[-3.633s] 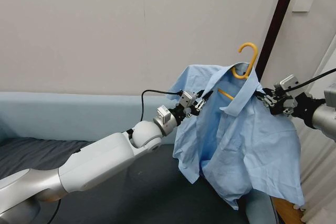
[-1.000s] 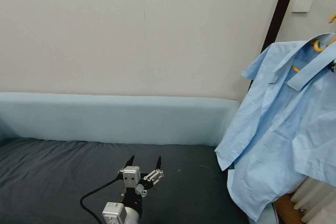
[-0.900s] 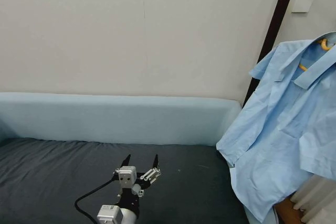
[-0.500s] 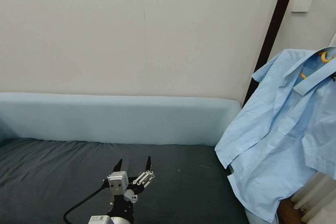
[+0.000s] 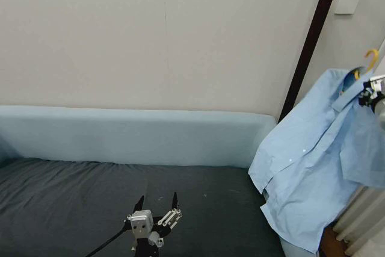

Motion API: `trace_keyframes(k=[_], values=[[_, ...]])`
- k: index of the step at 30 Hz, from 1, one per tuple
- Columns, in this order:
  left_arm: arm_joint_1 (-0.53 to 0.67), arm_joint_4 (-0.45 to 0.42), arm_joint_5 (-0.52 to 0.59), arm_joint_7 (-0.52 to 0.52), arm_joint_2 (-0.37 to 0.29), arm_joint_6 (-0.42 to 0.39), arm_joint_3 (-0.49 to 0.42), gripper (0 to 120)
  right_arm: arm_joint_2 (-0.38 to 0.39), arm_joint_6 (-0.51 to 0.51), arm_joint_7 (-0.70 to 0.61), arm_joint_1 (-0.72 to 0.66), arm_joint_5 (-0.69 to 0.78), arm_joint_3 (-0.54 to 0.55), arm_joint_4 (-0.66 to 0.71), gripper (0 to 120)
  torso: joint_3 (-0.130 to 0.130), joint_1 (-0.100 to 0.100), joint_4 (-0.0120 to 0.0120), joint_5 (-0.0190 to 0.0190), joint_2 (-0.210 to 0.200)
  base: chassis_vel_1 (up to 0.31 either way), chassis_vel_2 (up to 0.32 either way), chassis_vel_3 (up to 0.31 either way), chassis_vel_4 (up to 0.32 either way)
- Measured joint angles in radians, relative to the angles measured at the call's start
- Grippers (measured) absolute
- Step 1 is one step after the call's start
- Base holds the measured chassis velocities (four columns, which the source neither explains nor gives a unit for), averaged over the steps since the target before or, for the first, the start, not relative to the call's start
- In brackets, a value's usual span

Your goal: Pick up the clothes from the sofa and hang them on the clothes hanger.

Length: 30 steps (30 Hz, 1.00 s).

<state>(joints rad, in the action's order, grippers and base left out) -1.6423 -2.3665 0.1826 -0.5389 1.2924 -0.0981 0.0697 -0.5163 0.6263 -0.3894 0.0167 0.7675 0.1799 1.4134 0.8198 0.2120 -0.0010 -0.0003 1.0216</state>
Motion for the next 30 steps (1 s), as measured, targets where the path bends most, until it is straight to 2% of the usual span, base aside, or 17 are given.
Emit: trace_keyframes(k=[2, 4, 8, 9, 14, 16, 19, 25, 30], values=[[0.004, 0.002, 0.001, -0.001, -0.002, 0.002, -0.001, 100, -0.014, 0.013, -0.002, -0.081, -0.02, 0.065, 0.006, 7, 0.0, 0.0, 0.0, -0.001, 0.0, 0.0, 0.0, 0.0, 0.0], [0.006, 0.003, 0.002, -0.002, -0.004, 0.003, -0.001, 100, -0.02, 0.019, -0.004, -0.118, -0.025, 0.094, 0.004, 7, 0.0, 0.0, 0.0, -0.0009, 0.0, 0.0, 0.0, 0.0, 0.0], [0.01, 0.003, 0.005, -0.005, -0.011, 0.01, -0.001, 100, -0.042, 0.071, -0.007, -0.282, -0.02, 0.208, -0.033, 7, 0.0, 0.0, -0.0004, -0.0004, 0.0, 0.0, 0.0, 0.0, 0.0], [0.01, 0.003, 0.005, -0.005, -0.011, 0.01, -0.001, 100, -0.042, 0.071, -0.007, -0.282, -0.02, 0.208, -0.033, 7, 0.0, 0.0, -0.0004, -0.0004, 0.0, 0.0, 0.0, 0.0, 0.0], [0.01, 0.005, 0.006, -0.008, -0.016, 0.019, -0.004, 100, -0.08, 0.107, -0.01, -0.455, 0.025, 0.356, -0.125, 7, 0.0, 0.0, -0.0003, 0.0, 0.0, 0.0, 0.0, 0.0, 0.0], [0.01, 0.005, 0.006, -0.008, -0.016, 0.019, -0.005, 100, -0.084, 0.107, -0.01, -0.468, 0.027, 0.367, -0.133, 7, 0.0, 0.0, -0.0002, 0.0, 0.0, 0.0, 0.0, 0.0, 0.0], [0.01, 0.005, 0.006, -0.008, -0.016, 0.02, -0.007, 100, -0.125, 0.107, -0.018, -0.56, 0.039, 0.44, -0.191, 7, 0.0, 0.0, -0.0001, -0.0002, 0.0, 0.0, 0.0, 0.0, 0.0], [0.0, -0.005, -0.003, -0.009, -0.021, 0.02, -0.001, 100, -0.181, 0.107, -0.04, -0.636, 0.077, 0.482, -0.257, 7, 0.0, 0.0, -0.0002, -0.0003, 0.0, 0.0, 0.0, 0.0, 0.0], [-0.015, -0.016, -0.024, -0.009, -0.024, 0.021, 0.002, 100, -0.262, 0.107, -0.065, -0.7, 0.129, 0.496, -0.379, 7, 0.0, 0.0, -0.0003, -0.0004, 0.0, 0.0, 0.0, 0.0, 0.0]])
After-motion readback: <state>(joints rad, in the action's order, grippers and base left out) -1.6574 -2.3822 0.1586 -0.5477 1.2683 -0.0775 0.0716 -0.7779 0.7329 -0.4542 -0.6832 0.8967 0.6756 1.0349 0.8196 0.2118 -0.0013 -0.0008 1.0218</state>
